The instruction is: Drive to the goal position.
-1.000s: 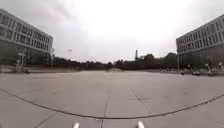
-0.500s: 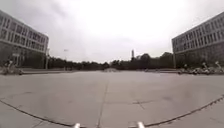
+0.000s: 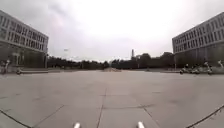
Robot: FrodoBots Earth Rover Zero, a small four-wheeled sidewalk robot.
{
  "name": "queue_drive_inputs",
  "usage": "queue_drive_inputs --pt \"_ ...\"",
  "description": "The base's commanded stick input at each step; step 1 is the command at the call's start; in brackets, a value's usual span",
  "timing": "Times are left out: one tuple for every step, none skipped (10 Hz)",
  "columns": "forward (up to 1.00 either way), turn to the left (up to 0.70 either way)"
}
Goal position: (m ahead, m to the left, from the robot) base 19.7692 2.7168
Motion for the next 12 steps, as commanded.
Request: queue_drive_inputs --pt "0.50 0.00" --pt "0.50 0.00" --pt "0.50 0.00" --pt "0.50 0.00" --pt "0.50 0.00" --pt "0.50 0.01" --pt "0.50 0.05" --pt "0.50 0.12" --pt "0.50 0.25" --pt "0.50 0.25" --pt "0.50 0.25" --pt "0.50 0.09"
